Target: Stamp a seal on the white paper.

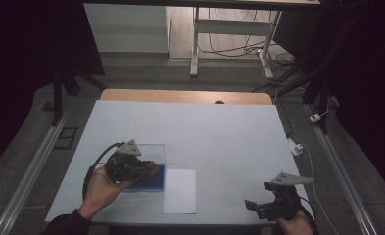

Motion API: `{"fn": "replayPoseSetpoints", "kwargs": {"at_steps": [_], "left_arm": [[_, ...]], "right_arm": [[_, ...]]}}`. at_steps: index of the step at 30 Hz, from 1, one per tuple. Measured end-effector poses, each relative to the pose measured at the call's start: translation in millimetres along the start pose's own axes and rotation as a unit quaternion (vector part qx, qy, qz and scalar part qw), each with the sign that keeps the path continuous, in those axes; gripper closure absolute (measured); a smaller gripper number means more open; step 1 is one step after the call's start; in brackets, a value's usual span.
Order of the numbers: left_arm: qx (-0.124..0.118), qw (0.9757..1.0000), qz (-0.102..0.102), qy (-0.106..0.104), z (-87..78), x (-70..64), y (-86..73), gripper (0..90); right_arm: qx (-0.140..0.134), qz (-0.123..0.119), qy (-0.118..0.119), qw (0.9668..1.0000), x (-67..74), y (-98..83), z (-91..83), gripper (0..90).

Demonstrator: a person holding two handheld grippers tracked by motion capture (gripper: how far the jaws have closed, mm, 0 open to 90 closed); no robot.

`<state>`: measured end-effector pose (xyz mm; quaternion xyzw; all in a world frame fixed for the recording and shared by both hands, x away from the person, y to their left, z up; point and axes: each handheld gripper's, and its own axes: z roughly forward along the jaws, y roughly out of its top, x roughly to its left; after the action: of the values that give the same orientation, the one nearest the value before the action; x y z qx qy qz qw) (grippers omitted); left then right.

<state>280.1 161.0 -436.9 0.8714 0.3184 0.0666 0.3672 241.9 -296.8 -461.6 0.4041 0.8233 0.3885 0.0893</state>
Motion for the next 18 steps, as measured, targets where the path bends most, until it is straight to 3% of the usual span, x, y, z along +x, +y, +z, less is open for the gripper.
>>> {"fn": "replayPoseSetpoints", "kwargs": {"at_steps": [18], "left_arm": [[0.029, 0.9985, 0.038, -0.027, 36.5, -14.0, 24.6, 79.5]], "right_arm": [[0.000, -0.006, -0.002, 1.0000, 1.1, 0.0, 0.4, 0.0]]}}
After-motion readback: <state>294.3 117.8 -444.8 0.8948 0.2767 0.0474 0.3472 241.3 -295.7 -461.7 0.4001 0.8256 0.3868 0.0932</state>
